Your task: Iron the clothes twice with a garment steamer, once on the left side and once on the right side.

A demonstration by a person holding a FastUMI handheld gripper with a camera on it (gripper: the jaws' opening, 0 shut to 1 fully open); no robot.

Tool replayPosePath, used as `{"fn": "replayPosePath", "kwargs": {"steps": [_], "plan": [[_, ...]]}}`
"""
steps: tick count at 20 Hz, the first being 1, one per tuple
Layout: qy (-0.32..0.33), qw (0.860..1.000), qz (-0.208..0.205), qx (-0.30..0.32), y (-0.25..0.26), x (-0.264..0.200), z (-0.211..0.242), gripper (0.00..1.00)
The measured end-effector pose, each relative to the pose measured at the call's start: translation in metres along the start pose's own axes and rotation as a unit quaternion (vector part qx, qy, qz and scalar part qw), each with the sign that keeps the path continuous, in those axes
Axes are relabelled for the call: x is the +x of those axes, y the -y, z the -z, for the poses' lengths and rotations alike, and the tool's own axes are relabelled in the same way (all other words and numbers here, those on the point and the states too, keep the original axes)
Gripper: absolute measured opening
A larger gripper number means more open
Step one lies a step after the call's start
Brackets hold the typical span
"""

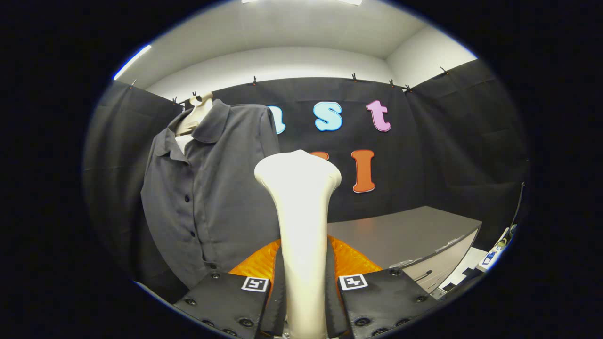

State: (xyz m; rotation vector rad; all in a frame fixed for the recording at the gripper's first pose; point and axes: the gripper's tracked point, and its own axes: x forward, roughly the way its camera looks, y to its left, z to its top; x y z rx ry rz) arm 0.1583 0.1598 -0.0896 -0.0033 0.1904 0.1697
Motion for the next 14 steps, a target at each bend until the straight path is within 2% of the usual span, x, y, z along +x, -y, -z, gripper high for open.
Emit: {"fn": "replayPosePath", "kwargs": {"steps": [6,14], "plan": [[0.035,0.999,-0.029,-0.014,-0.060,0.003,-0.022,0.41],[0.024,0.998,-0.063,-0.017,-0.125,0.053,-0.016,0.40]]}}
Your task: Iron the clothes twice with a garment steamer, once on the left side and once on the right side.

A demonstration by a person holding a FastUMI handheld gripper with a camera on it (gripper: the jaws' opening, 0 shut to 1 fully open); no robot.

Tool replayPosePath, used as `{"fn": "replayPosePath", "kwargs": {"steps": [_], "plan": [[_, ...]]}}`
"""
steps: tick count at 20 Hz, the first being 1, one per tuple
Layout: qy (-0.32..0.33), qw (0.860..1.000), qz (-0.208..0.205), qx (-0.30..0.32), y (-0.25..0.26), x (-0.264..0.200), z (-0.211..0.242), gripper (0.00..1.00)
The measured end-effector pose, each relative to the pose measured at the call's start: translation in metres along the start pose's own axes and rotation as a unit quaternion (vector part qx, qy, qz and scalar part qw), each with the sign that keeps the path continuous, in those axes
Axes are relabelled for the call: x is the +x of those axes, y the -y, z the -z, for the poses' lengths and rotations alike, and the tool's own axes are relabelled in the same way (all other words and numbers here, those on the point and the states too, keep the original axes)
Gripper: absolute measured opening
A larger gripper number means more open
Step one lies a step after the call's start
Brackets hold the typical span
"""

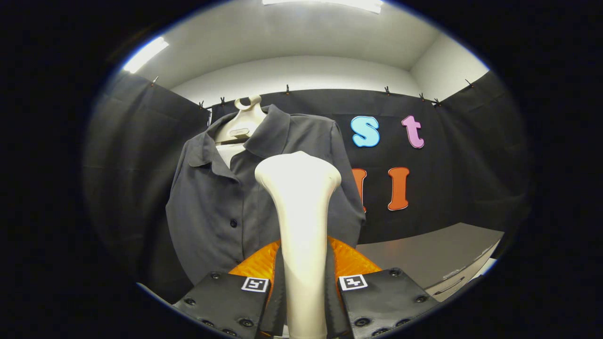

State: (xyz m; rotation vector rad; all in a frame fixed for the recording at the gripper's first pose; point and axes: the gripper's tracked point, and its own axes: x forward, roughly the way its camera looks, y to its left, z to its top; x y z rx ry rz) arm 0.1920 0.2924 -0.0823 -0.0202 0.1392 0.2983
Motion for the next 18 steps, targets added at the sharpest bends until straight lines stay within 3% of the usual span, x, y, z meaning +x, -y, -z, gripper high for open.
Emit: {"fn": "replayPosePath", "kwargs": {"steps": [9,18], "plan": [[0.002,1.000,-0.008,-0.015,-0.023,0.033,0.008,0.40],[0.007,0.999,0.005,-0.039,-0.021,0.034,0.020,0.41]]}}
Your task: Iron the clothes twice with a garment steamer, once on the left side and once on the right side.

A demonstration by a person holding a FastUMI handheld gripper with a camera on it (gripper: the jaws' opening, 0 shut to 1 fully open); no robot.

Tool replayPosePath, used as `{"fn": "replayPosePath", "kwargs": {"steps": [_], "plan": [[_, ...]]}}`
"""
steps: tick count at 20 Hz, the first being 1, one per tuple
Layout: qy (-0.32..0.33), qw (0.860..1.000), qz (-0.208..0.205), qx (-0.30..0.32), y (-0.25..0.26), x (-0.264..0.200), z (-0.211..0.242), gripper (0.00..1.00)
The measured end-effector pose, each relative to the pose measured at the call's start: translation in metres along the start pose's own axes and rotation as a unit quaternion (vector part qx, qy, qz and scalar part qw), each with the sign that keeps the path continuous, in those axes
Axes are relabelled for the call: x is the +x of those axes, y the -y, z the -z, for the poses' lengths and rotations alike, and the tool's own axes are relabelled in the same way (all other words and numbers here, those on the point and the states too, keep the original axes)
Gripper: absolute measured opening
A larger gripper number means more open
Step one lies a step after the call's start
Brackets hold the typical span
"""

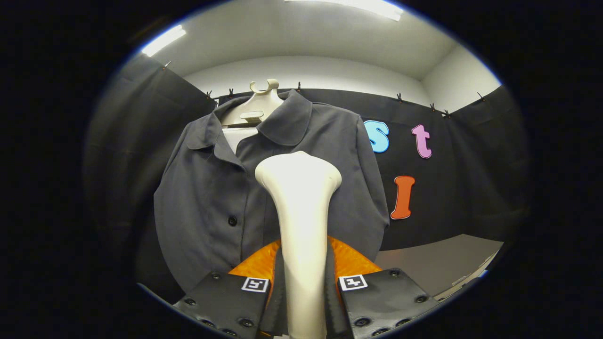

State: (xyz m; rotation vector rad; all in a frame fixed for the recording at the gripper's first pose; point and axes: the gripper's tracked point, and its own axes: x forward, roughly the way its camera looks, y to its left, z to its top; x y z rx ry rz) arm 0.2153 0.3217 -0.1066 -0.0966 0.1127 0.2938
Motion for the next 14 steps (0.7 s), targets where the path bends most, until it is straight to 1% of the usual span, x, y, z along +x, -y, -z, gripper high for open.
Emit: {"fn": "replayPosePath", "kwargs": {"steps": [10,14], "plan": [[-0.047,0.999,0.002,0.005,0.006,-0.027,0.055,0.40],[-0.064,0.998,0.005,-0.004,0.008,-0.033,0.076,0.40]]}}
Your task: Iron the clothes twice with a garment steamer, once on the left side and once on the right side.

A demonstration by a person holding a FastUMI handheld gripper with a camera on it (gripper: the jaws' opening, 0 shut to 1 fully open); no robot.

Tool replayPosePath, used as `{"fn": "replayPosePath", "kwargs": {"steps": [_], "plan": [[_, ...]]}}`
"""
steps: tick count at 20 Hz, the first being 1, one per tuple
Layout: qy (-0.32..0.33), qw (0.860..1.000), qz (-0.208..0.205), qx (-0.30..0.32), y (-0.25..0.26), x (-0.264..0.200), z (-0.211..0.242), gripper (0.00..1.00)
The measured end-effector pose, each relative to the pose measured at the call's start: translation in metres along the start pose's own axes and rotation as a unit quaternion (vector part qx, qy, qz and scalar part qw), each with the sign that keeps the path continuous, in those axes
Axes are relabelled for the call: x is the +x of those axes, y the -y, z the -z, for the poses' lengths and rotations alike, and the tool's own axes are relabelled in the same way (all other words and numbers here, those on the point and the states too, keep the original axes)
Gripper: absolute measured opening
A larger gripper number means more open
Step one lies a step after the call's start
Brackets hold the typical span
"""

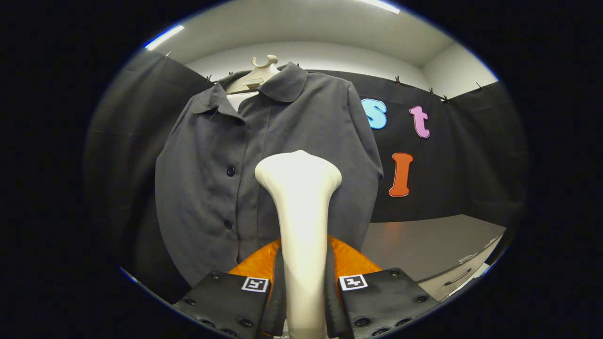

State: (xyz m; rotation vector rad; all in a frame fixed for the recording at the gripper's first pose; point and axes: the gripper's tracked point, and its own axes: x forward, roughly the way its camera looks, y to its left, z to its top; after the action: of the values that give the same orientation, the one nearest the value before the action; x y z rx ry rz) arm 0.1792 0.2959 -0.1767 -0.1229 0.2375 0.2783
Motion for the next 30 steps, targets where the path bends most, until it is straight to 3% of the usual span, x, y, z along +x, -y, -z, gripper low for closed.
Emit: {"fn": "replayPosePath", "kwargs": {"steps": [18,24,30], "plan": [[-0.142,0.990,-0.012,-0.021,0.002,-0.045,0.160,0.41],[-0.140,0.990,-0.024,-0.005,-0.006,-0.057,0.147,0.41],[-0.054,0.997,-0.058,-0.001,-0.030,-0.073,0.054,0.41]]}}
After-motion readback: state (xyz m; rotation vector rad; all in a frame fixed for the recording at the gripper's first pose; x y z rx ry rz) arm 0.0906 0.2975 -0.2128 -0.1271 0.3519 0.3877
